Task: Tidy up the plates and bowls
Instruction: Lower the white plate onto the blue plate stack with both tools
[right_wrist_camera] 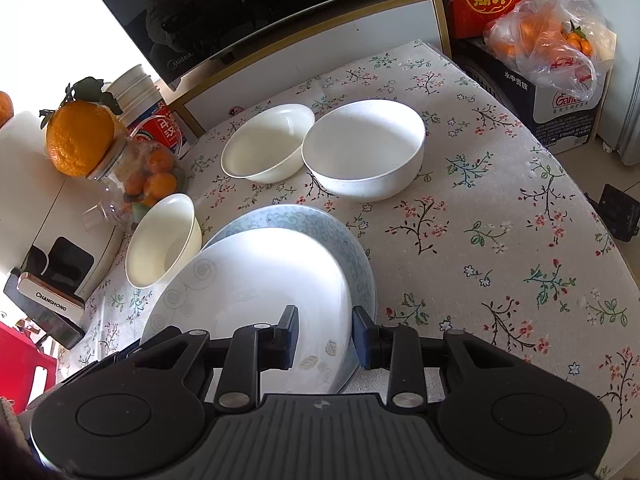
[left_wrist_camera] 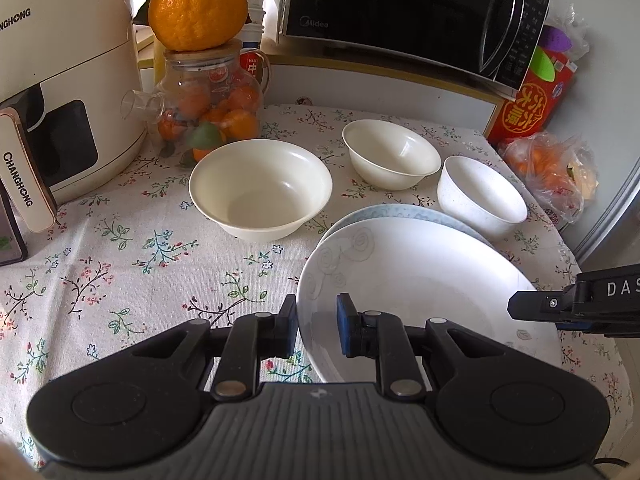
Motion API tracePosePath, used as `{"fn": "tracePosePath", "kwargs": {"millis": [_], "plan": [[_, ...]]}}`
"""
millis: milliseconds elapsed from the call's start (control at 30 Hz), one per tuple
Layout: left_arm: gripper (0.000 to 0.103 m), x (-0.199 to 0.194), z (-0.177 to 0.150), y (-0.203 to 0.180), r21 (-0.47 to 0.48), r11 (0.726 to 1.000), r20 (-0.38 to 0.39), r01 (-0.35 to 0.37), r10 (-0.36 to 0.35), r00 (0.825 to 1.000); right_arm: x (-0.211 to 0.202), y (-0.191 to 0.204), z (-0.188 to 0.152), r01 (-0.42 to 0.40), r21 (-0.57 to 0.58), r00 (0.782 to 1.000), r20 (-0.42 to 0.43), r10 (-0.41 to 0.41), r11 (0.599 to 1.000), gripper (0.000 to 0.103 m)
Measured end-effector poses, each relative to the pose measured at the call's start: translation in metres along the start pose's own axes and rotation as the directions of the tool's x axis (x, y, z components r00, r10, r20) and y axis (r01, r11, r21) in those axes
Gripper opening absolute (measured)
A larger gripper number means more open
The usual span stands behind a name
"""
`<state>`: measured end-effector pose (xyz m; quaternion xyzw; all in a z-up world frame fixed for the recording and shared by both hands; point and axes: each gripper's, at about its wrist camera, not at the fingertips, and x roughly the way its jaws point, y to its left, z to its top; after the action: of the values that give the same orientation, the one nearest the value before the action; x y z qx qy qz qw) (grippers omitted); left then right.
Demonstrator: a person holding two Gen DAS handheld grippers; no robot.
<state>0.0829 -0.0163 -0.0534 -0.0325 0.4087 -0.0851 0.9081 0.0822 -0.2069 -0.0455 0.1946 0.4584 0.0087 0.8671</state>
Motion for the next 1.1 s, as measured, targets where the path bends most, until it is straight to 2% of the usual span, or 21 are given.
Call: {"fn": "tracePosePath", "kwargs": {"millis": [533, 800, 1100], "plan": [[0.018, 0.006, -0.002, -0.011, 0.052, 0.998, 0.016, -0.043, 0.042, 0.999, 0.008, 0.014, -0.005, 0.105, -0.138, 0.994, 0.030, -0.102, 0.985, 0.028], [0.018, 0.006, -0.005, -0.020, 0.120, 0.990, 0.039, -0.071, 0.067, 0.997, 0.015, 0.029, -0.013, 0.208, -0.290, 0.978, 0.059, -0.199, 0.934, 0.028], [0.018, 0.005, -0.005, -0.022, 0.137, 0.987, 0.046, -0.083, 0.078, 0.996, 0.017, 0.031, -0.015, 0.234, -0.327, 0.972, 0.063, -0.226, 0.915, 0.028]]}}
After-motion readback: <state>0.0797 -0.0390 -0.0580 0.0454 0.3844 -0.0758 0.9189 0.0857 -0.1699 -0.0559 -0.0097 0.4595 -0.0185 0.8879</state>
